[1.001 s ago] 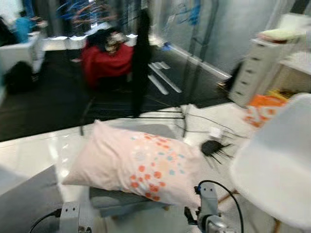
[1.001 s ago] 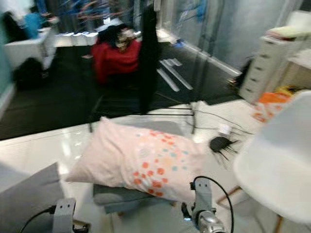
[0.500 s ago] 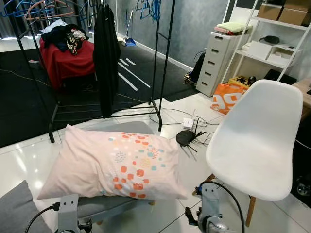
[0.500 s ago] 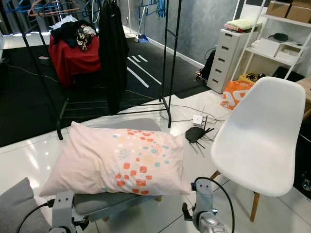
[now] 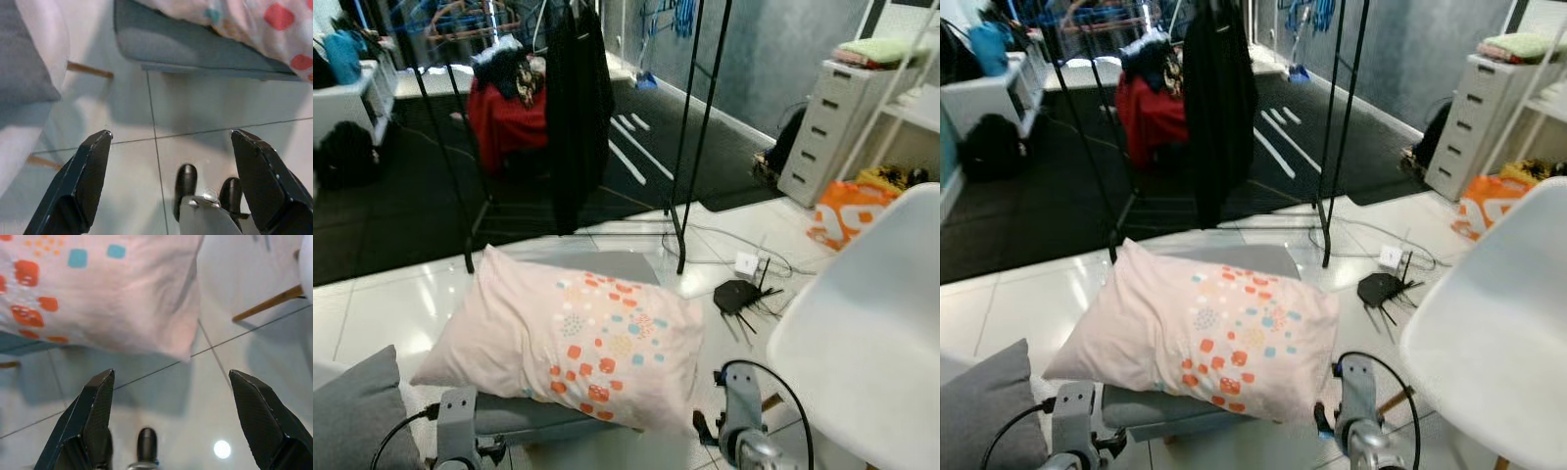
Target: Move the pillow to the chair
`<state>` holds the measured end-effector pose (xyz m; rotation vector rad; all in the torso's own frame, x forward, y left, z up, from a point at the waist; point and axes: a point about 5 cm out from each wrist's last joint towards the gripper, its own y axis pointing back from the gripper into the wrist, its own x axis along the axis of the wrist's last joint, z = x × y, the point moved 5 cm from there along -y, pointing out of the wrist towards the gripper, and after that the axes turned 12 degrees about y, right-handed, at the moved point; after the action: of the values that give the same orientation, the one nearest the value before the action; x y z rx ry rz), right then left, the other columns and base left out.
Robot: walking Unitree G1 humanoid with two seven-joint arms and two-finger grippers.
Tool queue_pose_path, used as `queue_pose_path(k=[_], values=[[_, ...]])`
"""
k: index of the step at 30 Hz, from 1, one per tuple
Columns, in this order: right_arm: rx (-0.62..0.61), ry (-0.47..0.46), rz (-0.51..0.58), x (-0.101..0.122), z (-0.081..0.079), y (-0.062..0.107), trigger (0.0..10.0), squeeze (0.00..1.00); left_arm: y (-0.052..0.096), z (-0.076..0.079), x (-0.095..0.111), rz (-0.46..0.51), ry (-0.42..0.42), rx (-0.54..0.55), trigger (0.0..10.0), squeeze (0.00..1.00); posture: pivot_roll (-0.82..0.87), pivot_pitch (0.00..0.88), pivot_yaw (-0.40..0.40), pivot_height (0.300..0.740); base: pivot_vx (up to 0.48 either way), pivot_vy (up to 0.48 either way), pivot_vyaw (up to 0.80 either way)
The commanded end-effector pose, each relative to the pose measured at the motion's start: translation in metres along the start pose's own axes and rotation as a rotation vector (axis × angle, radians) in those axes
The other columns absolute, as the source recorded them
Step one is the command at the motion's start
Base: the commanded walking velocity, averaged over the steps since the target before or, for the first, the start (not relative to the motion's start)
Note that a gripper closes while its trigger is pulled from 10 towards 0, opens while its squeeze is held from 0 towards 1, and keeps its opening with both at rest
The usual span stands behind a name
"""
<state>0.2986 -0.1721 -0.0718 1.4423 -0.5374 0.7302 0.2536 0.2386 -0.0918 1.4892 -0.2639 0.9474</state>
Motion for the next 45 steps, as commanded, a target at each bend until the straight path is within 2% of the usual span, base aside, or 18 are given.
queue_pose_path(k=[1, 10, 16, 22, 30, 39, 45], values=[[0.001, -0.013, -0.022, -0.0091, -0.0010, 0.0012, 10.0, 0.00, 0.0003, -0.0023, -0.0015, -0.007, 0.010, 0.008, 10.0, 0.00, -0.03, 0.021, -0.023, 0.740, 0.000, 0.000, 0.00], [0.002, -0.015, -0.021, -0.0092, -0.0016, 0.0012, 10.0, 0.00, 0.0002, -0.0039, -0.0001, -0.004, -0.002, 0.009, 10.0, 0.00, -0.03, 0.025, -0.022, 0.740, 0.000, 0.000, 0.00], [0.003, -0.017, -0.020, -0.0085, -0.0016, 0.0011, 10.0, 0.00, 0.0001, -0.0049, 0.0002, -0.008, -0.002, 0.018, 10.0, 0.00, -0.03, 0.029, -0.023, 0.740, 0.000, -0.379, 0.00], [0.012, -0.015, -0.009, -0.0065, -0.0021, 0.0010, 10.0, 0.00, -0.0001, -0.0036, 0.0009, -0.002, 0.011, 0.017, 10.0, 0.00, -0.03, 0.030, -0.024, 0.740, 0.000, 0.000, 0.00], [0.052, -0.018, 0.014, -0.0030, -0.0064, 0.0010, 10.0, 0.00, -0.0004, -0.0033, 0.0026, 0.001, 0.011, 0.018, 10.0, 0.00, -0.04, 0.036, -0.026, 0.740, 0.000, 0.000, 0.76], [0.045, -0.033, 0.017, -0.0027, -0.0059, 0.0010, 10.0, 0.00, -0.0005, -0.0031, 0.0034, 0.004, 0.013, 0.017, 10.0, 0.00, -0.04, 0.040, -0.025, 0.740, 0.000, 0.000, 0.79], [0.014, -0.054, 0.013, -0.0036, -0.0032, 0.0009, 10.0, 0.00, -0.0008, -0.0023, 0.0053, 0.009, 0.012, 0.012, 10.0, 0.00, -0.03, 0.043, -0.020, 0.740, 0.000, 0.000, 0.00]])
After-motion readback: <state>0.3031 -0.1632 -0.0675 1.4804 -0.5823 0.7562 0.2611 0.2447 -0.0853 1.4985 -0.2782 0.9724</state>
